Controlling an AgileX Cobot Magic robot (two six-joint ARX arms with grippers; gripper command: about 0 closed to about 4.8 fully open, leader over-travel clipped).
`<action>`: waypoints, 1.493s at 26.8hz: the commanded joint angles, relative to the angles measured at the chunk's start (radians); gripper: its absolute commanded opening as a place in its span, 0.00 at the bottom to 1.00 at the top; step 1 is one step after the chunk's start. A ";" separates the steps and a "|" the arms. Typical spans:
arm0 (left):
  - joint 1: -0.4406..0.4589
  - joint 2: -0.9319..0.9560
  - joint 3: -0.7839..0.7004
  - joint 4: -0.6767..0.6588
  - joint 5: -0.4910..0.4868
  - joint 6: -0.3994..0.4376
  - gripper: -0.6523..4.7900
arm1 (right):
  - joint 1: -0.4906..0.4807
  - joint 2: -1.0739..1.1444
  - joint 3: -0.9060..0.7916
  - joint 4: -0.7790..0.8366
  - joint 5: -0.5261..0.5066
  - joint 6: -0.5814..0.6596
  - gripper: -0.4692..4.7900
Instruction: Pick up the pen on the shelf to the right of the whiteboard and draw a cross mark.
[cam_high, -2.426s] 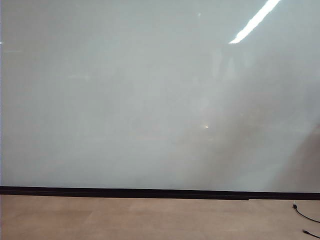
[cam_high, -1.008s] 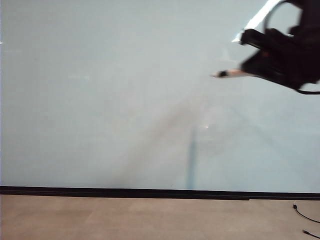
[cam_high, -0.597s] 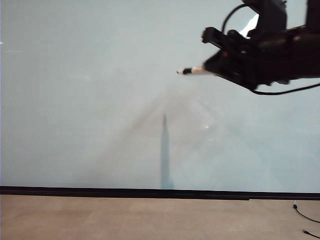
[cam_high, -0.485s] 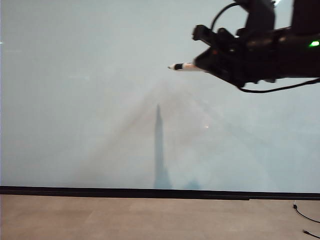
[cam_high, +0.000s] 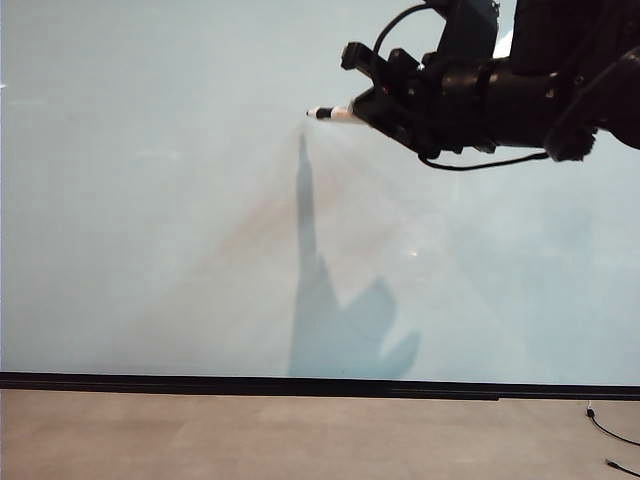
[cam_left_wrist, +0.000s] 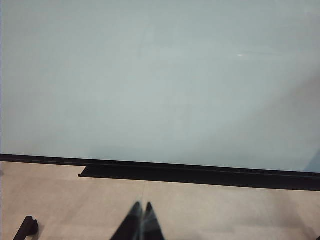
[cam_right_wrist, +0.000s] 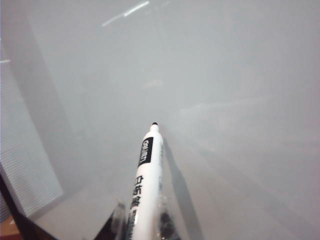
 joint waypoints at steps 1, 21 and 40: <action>0.000 0.000 0.002 0.009 0.003 0.004 0.11 | 0.000 -0.004 0.024 0.020 -0.002 0.004 0.07; 0.000 0.000 0.002 0.009 0.003 0.004 0.11 | 0.000 -0.004 0.057 -0.007 0.116 0.005 0.07; 0.000 0.000 0.002 0.009 0.003 0.004 0.11 | 0.000 -0.004 0.031 -0.010 0.169 0.008 0.07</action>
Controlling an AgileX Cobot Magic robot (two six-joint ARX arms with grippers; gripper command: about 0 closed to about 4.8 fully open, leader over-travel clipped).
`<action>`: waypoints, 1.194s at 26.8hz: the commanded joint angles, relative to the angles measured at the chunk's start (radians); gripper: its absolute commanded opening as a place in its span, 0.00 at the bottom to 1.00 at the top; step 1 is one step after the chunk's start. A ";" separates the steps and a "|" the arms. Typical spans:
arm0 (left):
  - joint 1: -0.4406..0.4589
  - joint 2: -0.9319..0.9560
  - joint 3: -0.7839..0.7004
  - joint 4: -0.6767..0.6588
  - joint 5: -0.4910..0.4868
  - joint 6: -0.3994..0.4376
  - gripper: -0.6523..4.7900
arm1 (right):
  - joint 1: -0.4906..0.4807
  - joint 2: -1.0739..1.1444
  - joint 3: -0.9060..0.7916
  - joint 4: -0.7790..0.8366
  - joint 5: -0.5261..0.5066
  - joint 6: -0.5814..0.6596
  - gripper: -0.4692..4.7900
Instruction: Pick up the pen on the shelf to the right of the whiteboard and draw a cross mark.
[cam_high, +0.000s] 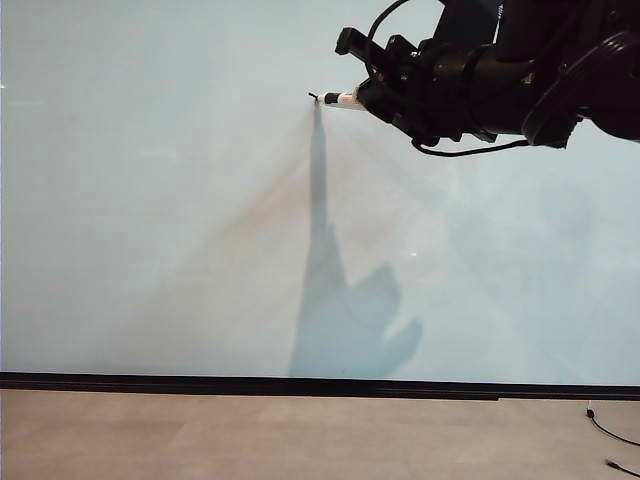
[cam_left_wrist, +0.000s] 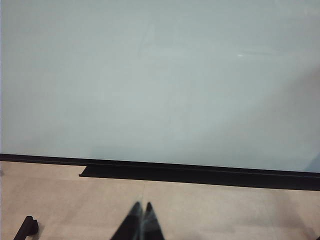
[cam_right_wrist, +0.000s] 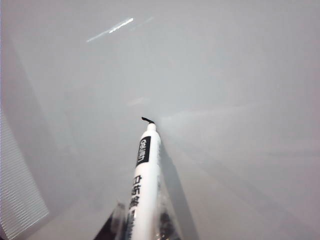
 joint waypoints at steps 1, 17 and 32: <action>0.000 0.000 0.002 0.009 0.004 0.004 0.11 | -0.005 -0.004 -0.003 -0.005 0.066 0.004 0.07; 0.000 0.000 0.002 0.009 0.003 0.004 0.11 | -0.007 -0.005 -0.065 0.006 0.122 0.031 0.07; 0.000 0.000 0.002 0.009 0.003 0.004 0.11 | -0.017 -0.019 -0.177 0.035 0.215 0.063 0.07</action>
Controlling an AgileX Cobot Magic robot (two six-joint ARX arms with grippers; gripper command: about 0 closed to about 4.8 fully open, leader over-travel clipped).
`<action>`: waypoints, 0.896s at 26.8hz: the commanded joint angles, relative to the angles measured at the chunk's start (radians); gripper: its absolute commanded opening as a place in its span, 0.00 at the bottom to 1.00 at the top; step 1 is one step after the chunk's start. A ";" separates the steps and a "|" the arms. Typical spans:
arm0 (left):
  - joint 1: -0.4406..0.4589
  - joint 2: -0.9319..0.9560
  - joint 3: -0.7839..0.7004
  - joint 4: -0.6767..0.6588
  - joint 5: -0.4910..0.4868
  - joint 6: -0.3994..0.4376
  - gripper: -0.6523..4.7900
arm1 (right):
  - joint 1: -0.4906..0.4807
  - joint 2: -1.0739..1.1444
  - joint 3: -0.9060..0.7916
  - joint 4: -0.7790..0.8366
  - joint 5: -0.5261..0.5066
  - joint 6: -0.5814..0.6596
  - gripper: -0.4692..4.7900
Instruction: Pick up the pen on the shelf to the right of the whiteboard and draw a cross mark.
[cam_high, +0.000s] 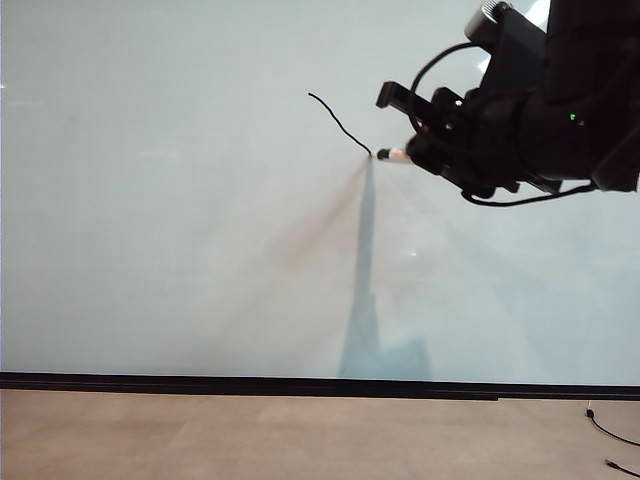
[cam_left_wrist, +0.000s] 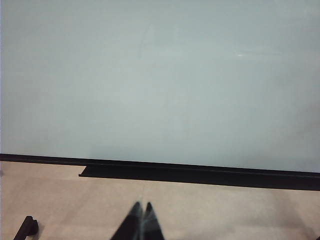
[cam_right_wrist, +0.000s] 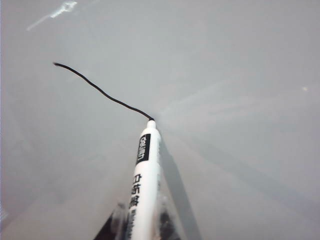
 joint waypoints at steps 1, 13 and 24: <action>0.000 0.000 0.003 0.009 0.003 0.004 0.11 | -0.007 -0.006 -0.015 0.011 0.060 0.012 0.07; 0.000 0.000 0.003 0.009 0.004 0.004 0.11 | -0.004 -0.006 -0.049 0.047 0.061 0.021 0.07; 0.000 0.000 0.003 0.009 0.004 0.004 0.11 | 0.118 -0.193 -0.029 -0.236 -0.026 -0.345 0.07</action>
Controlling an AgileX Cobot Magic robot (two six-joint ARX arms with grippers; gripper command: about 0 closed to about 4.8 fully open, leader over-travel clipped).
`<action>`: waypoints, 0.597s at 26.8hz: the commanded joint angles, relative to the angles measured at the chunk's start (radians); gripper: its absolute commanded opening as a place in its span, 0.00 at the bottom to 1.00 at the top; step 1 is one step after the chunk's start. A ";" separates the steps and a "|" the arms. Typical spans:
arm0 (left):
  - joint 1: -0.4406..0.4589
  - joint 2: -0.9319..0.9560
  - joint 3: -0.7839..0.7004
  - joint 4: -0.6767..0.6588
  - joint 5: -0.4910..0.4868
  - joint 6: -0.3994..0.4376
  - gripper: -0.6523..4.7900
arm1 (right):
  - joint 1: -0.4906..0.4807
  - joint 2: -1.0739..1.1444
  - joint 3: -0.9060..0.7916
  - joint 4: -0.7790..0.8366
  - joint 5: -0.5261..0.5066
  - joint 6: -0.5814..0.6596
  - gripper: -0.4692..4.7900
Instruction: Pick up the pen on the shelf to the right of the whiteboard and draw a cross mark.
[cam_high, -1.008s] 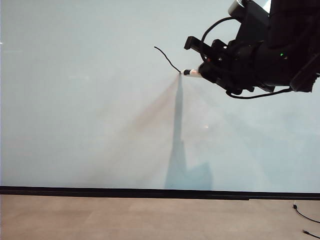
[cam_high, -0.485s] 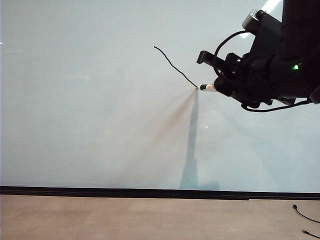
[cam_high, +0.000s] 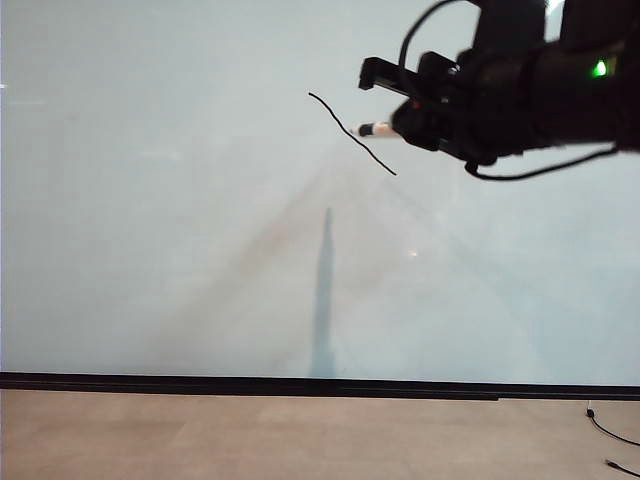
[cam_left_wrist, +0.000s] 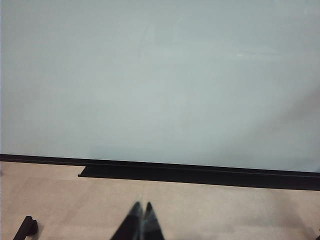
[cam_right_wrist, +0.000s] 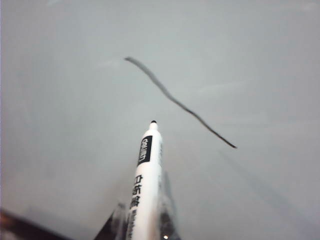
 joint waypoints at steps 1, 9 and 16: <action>0.000 0.000 0.003 0.010 0.003 0.004 0.11 | -0.004 -0.083 0.079 -0.312 -0.071 -0.208 0.07; 0.000 0.000 0.003 0.009 0.003 0.004 0.11 | -0.030 -0.101 0.278 -0.664 -0.175 -0.406 0.07; 0.000 0.000 0.003 0.009 0.003 0.004 0.11 | -0.047 -0.091 0.368 -0.798 -0.183 -0.440 0.07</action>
